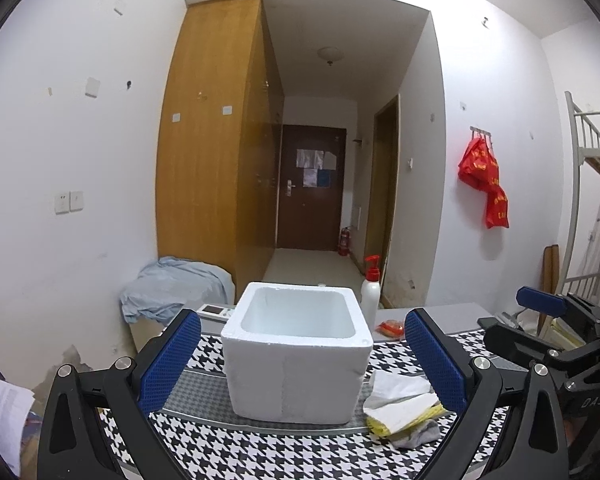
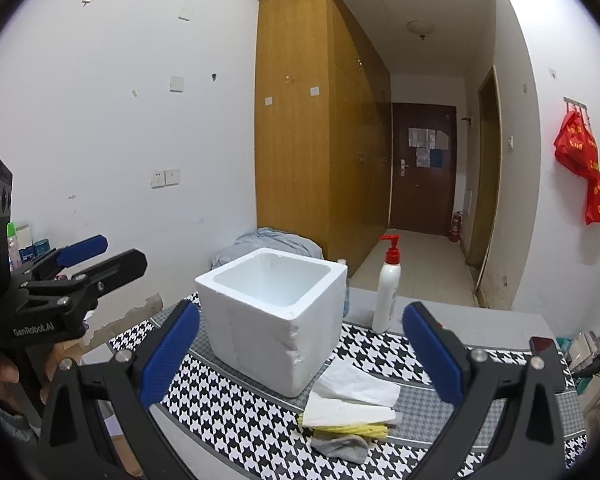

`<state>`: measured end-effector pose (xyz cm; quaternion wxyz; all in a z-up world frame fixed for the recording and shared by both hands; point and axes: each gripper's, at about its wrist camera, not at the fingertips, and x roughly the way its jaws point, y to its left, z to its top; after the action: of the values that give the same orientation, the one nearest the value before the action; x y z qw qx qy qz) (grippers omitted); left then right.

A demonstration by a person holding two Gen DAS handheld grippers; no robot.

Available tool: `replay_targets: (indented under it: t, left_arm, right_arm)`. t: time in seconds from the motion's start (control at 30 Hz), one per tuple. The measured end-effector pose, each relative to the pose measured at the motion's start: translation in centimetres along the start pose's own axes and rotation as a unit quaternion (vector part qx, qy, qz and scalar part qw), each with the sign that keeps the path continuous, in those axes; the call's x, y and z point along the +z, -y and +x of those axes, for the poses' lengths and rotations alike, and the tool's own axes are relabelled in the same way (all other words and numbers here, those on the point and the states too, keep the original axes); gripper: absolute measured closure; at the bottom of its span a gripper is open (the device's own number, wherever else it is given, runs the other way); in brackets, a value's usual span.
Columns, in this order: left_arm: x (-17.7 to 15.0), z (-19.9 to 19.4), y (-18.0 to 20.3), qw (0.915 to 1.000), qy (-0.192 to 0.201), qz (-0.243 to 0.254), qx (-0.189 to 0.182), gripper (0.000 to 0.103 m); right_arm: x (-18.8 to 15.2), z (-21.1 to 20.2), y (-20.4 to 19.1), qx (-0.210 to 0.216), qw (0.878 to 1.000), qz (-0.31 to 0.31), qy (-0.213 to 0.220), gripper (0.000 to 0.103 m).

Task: Organize soft objects
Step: 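Withdraw both tools from the box toward the sponge and cloth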

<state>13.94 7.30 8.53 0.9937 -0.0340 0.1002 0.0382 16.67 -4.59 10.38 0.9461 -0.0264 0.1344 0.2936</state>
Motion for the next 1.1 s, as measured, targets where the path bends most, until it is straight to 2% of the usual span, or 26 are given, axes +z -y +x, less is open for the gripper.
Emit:
replay_targets:
  t: [0.27, 0.43, 0.6, 0.77, 1.1]
  left_arm:
    - [-0.8, 0.2, -1.5, 0.9999, 0.004, 0.006, -0.014, 0.001]
    - [-1.0, 0.6, -2.2, 0.9994, -0.010, 0.008, -0.031, 0.001]
    - [-1.4, 0.7, -2.1, 0.9993, 0.001, 0.012, -0.035, 0.001]
    - [-2.9, 1.0, -1.6, 0.9992, 0.000, 0.000, -0.040, 0.001]
    - [-6.1, 2.6, 0.6, 0.9990, -0.023, 0.014, -0.035, 0.001]
  right_arm:
    - [-1.1, 0.2, -1.0, -0.033, 0.999, 0.023, 0.003, 0.000]
    - [-1.3, -0.3, -1.7, -0.036, 0.999, 0.040, 0.006, 0.000]
    - [-1.7, -0.3, -1.7, -0.051, 0.998, 0.038, 0.002, 0.000]
    - [-2.5, -0.9, -0.8, -0.057, 0.997, 0.041, 0.011, 0.000]
    - [-6.3, -0.3, 2.1, -0.077, 0.995, 0.062, -0.017, 0.000]
